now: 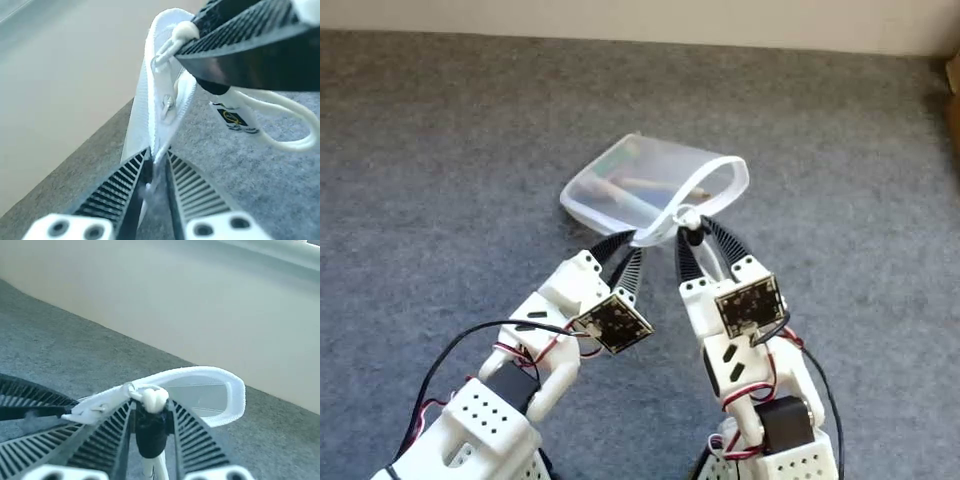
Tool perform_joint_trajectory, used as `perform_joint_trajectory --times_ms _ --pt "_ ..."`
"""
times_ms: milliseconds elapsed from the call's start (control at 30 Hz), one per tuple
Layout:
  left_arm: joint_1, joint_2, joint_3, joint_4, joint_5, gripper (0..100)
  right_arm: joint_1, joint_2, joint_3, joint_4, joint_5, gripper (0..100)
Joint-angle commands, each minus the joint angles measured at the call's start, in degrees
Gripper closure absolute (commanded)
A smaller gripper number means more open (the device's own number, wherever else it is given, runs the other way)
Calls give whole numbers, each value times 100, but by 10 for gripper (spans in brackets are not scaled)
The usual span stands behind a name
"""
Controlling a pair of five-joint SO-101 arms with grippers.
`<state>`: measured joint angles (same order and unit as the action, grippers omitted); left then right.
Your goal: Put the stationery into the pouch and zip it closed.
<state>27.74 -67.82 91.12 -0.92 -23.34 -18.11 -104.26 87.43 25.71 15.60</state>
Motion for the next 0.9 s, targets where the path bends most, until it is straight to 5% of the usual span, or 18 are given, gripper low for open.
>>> perform_joint_trajectory --times_ms 0,867 --pt "-154 -92 -198 554 9 994 365 -119 92 -690 -62 994" --pt "-382 -92 -444 985 9 994 1868 -110 848 -2510 -18 994"
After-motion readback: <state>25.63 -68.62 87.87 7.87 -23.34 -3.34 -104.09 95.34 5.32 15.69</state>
